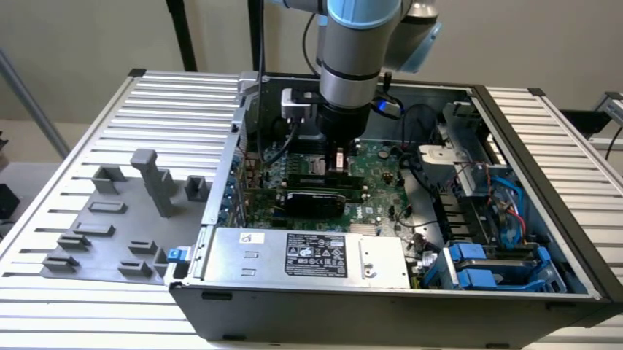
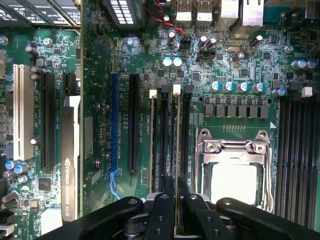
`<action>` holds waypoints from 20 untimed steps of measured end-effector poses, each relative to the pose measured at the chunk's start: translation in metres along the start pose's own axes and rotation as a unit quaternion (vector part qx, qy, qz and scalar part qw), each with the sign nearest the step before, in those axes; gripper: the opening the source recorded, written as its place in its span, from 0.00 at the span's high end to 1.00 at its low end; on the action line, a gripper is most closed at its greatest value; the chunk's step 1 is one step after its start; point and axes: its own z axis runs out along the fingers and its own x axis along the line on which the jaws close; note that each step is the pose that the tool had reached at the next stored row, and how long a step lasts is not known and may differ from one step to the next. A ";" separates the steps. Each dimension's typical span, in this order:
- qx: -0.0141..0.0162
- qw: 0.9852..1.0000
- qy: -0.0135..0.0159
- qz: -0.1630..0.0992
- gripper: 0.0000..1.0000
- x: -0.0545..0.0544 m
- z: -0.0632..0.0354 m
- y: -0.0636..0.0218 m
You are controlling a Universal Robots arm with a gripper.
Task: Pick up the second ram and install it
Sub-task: 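Insert the second ram into the second slot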
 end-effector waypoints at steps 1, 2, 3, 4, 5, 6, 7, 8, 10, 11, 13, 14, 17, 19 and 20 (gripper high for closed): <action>0.000 1.000 0.000 0.000 0.86 0.000 0.0000 0.0000; 0.000 1.000 0.000 0.000 0.86 0.000 0.0001 0.0000; 0.000 1.000 0.000 0.000 0.86 0.000 0.0001 0.0000; 0.000 1.000 0.000 0.000 0.86 0.000 0.0001 0.0000; 0.000 1.000 0.000 0.000 0.86 0.000 0.0002 0.0000; 0.000 1.000 0.000 0.000 0.86 0.000 0.0002 0.0001; 0.000 1.000 0.000 0.000 0.86 0.000 0.0002 0.0001; 0.000 1.000 0.000 0.000 0.86 0.000 0.0004 0.0004; 0.000 1.000 0.000 0.000 0.86 0.000 0.0007 0.0004; 0.000 1.000 0.000 0.000 0.86 0.000 0.0010 0.0004; 0.000 1.000 0.000 0.000 0.86 0.000 0.0015 0.0004; 0.000 1.000 0.000 0.000 0.86 0.000 0.0016 0.0004; 0.000 1.000 0.000 0.000 0.86 0.000 0.0024 0.0004; 0.000 1.000 0.000 0.000 0.86 0.000 0.0029 0.0004; 0.000 1.000 0.000 0.000 0.86 0.000 0.0031 0.0004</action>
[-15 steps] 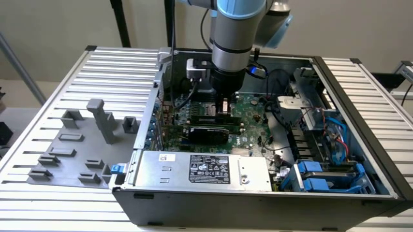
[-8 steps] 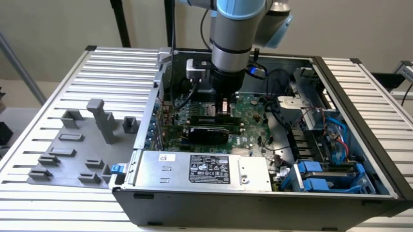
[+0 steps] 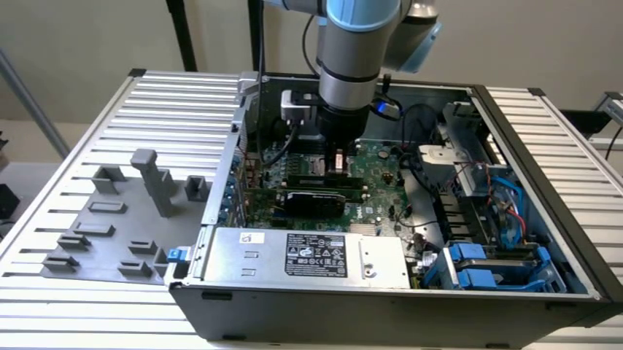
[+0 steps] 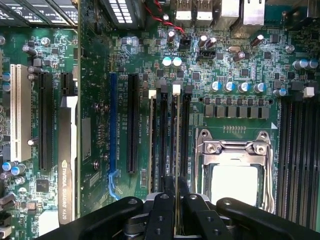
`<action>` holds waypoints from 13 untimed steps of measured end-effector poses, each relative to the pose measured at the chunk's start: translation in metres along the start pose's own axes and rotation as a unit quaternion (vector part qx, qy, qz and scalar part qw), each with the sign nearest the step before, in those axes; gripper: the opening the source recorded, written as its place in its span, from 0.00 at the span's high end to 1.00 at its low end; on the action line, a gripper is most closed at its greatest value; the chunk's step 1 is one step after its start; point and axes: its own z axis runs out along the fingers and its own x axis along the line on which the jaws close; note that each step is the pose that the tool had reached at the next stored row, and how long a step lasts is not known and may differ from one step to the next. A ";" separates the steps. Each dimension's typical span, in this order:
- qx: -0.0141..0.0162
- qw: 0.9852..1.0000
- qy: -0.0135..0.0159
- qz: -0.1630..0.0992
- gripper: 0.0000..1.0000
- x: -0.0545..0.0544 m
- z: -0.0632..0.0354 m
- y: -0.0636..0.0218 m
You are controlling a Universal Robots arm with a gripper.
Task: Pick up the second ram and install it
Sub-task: 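Insert the second ram into the second slot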
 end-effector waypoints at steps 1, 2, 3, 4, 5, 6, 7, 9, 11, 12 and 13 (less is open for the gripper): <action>0.000 1.000 0.000 0.000 0.86 0.000 0.0003 0.0000; 0.000 1.000 0.000 0.000 0.86 0.000 0.0006 0.0000; 0.000 1.000 0.000 0.000 0.86 0.000 0.0009 0.0000; 0.000 1.000 0.000 0.000 0.86 0.000 0.0013 0.0000; 0.000 1.000 0.000 0.000 0.86 0.000 0.0016 0.0000; 0.000 1.000 0.000 0.000 0.86 0.000 0.0019 0.0000; 0.000 1.000 0.000 0.000 0.86 0.000 0.0023 0.0000; 0.000 1.000 0.000 0.000 0.86 0.000 0.0029 -0.0001; 0.000 1.000 0.000 0.000 0.86 0.000 0.0034 -0.0001; 0.000 1.000 0.000 0.000 0.85 0.000 0.0034 0.0000; 0.000 1.000 0.000 0.000 0.79 0.000 0.0035 0.0000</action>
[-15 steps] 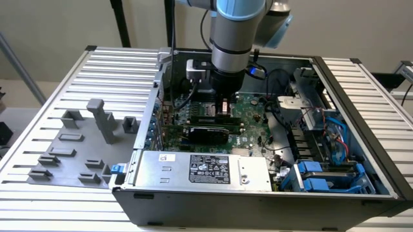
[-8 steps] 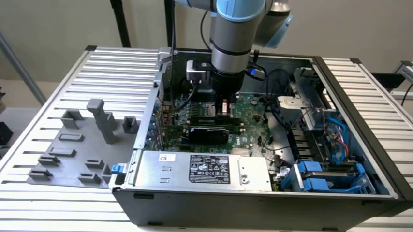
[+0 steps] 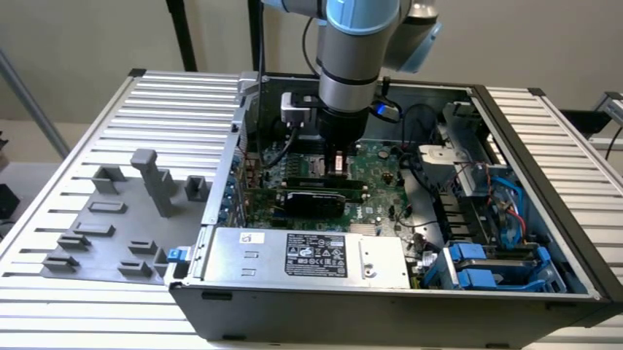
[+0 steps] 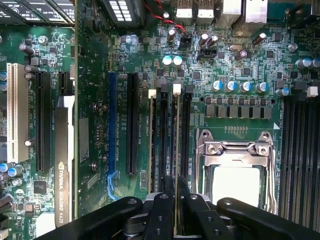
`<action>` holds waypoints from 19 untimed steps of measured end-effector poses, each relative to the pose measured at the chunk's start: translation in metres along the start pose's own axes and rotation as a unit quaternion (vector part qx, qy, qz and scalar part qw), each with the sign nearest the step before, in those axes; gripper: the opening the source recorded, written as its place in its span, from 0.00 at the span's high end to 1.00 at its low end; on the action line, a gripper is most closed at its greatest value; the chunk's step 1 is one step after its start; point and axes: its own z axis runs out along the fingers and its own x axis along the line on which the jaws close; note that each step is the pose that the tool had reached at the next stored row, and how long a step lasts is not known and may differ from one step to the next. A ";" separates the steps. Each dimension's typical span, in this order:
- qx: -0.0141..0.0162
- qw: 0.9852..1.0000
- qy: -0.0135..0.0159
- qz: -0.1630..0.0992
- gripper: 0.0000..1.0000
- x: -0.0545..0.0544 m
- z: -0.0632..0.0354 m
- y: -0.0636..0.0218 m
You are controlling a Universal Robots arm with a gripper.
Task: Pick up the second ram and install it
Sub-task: 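Insert the second ram into the second slot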
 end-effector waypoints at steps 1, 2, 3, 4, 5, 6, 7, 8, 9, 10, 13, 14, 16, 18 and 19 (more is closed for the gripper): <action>0.000 1.000 0.000 0.000 0.79 0.000 0.0000 0.0000; 0.000 1.000 0.000 0.000 0.79 0.000 0.0001 0.0000; 0.000 1.000 0.000 0.000 0.72 0.000 -0.0003 0.0000; 0.000 1.000 0.000 0.000 0.72 0.000 -0.0022 0.0001; -0.001 1.000 0.000 0.000 0.72 0.000 -0.0051 0.0001; -0.001 1.000 0.000 0.000 0.72 0.000 -0.0085 0.0002; -0.001 1.000 0.000 0.000 0.72 0.000 -0.0117 0.0002; -0.001 1.000 0.000 0.000 0.72 0.000 -0.0146 0.0003; -0.001 1.000 0.000 0.000 0.72 0.000 -0.0174 0.0004; -0.001 1.000 0.000 0.000 0.72 0.000 -0.0201 0.0004; -0.001 1.000 0.000 0.000 0.72 0.000 -0.0272 0.0009; -0.001 1.000 0.000 0.000 0.74 0.000 -0.0285 0.0013; -0.001 1.000 0.000 0.000 0.87 0.000 -0.0288 0.0018; -0.001 1.000 0.000 0.000 0.89 0.000 -0.0289 0.0018; -0.001 1.000 0.000 0.000 0.89 0.000 -0.0289 0.0019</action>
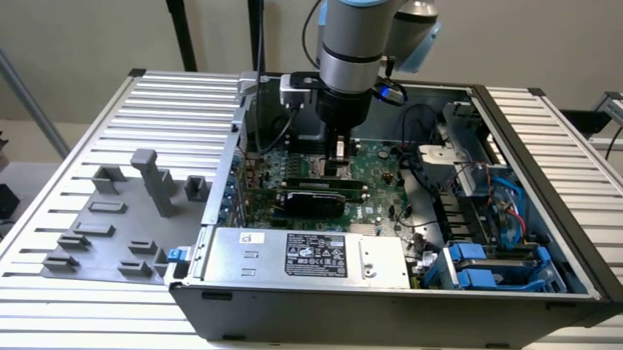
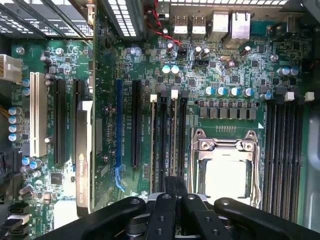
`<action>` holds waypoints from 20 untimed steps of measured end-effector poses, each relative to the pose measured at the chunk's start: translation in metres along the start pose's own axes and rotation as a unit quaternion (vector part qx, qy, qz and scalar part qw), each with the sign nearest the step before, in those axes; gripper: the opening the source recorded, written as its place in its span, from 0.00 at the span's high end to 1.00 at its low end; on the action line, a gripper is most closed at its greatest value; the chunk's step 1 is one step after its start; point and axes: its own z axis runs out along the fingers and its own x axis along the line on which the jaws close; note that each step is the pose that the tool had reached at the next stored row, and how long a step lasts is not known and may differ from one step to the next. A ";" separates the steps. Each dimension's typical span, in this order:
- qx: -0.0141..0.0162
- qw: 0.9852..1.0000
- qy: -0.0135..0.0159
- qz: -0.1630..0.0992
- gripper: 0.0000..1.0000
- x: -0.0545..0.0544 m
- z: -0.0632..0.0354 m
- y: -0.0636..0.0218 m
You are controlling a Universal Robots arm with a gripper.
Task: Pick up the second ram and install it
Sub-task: 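Insert the second ram into the second slot, then press down the second ram until it locks into place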
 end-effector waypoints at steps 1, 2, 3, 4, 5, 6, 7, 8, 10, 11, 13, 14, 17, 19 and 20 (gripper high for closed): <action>0.000 1.000 0.000 0.000 0.89 0.000 0.0000 0.0000; 0.000 1.000 0.000 0.000 0.89 0.000 0.0000 0.0000; 0.000 1.000 0.000 0.000 0.89 0.000 0.0000 0.0000; 0.000 1.000 0.000 0.000 0.89 0.000 0.0000 0.0000; 0.000 1.000 0.000 0.000 0.89 0.000 0.0000 0.0000; 0.000 1.000 0.000 0.000 0.89 0.000 0.0000 0.0000; 0.000 1.000 0.000 0.000 0.89 0.000 0.0000 0.0000; 0.000 1.000 0.000 0.000 0.89 0.000 0.0000 0.0000; 0.000 1.000 0.000 0.000 0.89 0.000 0.0000 0.0000; 0.000 1.000 0.000 0.000 0.89 0.000 0.0000 0.0000; 0.000 1.000 0.000 0.000 0.89 0.000 0.0000 0.0001; 0.000 1.000 0.000 0.000 0.89 0.000 0.0000 0.0001; 0.000 1.000 0.000 0.000 0.89 -0.001 0.0019 0.0018; 0.000 1.000 0.000 0.000 0.89 -0.001 0.0043 0.0019; 0.000 1.000 0.000 0.000 0.89 -0.001 0.0058 0.0019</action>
